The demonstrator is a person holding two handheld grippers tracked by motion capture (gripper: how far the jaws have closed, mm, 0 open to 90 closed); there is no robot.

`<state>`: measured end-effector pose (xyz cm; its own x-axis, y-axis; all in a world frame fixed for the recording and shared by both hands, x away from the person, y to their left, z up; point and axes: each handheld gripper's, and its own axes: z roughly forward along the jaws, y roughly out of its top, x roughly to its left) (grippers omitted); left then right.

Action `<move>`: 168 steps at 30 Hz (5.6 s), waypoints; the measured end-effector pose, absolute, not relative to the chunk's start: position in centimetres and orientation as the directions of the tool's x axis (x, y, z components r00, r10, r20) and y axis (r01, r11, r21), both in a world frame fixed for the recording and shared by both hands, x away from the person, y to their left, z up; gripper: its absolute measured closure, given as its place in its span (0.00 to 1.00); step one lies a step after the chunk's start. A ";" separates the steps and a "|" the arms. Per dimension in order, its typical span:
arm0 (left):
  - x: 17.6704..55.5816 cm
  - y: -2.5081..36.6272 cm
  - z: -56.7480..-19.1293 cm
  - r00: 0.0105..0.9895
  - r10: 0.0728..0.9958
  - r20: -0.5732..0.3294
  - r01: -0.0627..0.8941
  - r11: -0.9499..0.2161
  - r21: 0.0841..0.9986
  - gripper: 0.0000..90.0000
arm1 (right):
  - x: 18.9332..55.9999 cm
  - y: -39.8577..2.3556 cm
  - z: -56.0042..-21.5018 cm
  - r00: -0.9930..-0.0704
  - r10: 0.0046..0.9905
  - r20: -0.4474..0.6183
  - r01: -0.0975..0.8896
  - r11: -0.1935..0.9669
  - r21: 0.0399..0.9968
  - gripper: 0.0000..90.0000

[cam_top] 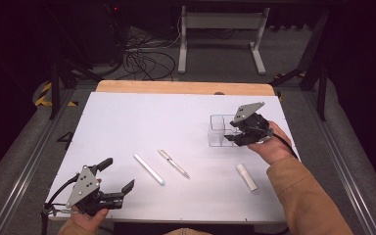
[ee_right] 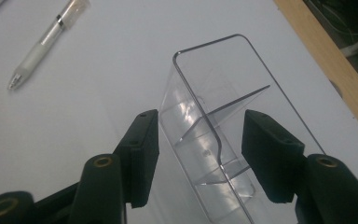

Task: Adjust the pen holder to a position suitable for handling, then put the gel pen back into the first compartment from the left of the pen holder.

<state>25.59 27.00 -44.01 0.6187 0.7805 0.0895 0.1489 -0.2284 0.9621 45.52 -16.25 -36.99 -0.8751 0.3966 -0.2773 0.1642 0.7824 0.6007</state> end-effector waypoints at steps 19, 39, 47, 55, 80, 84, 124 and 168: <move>25.6 27.0 -44.0 0.616 0.782 0.090 0.150 -0.228 0.962 0.09 | 47.6 -14.3 -39.2 -0.899 0.346 -0.268 0.188 0.858 0.477 0.63; 25.6 27.1 -44.0 0.616 0.783 0.088 0.152 -0.228 0.962 0.09 | 47.8 -13.9 -39.6 -0.913 0.251 -0.322 0.118 0.917 0.382 0.82; 25.6 27.1 -44.0 0.616 0.783 0.086 0.152 -0.225 0.962 0.09 | 47.5 -13.3 -38.8 -0.937 0.184 -0.298 0.079 0.940 0.333 0.96; 25.6 27.1 -44.0 0.618 0.781 0.086 0.156 -0.229 0.961 0.09 | 46.8 -10.9 -37.5 -0.957 0.119 -0.266 0.017 0.935 0.354 0.96; 25.6 27.1 -44.1 0.620 0.780 0.080 0.161 -0.226 0.961 0.09 | 46.7 -4.9 -38.7 -0.969 0.034 -0.245 -0.052 0.941 0.334 0.91; 25.6 27.1 -44.1 0.620 0.780 0.086 0.158 -0.231 0.960 0.09 | 46.7 -4.9 -38.8 -0.970 0.056 -0.235 -0.029 0.938 0.345 0.91; 26.1 26.9 -43.9 0.626 0.775 0.079 0.156 -0.224 0.962 0.09 | 39.7 -8.0 -36.6 -0.894 0.431 -0.122 0.173 0.583 0.794 0.00; 26.0 27.0 -43.9 0.625 0.776 0.081 0.155 -0.225 0.962 0.09 | 37.5 -5.5 -41.1 -0.804 0.594 -0.019 0.390 0.551 0.738 0.38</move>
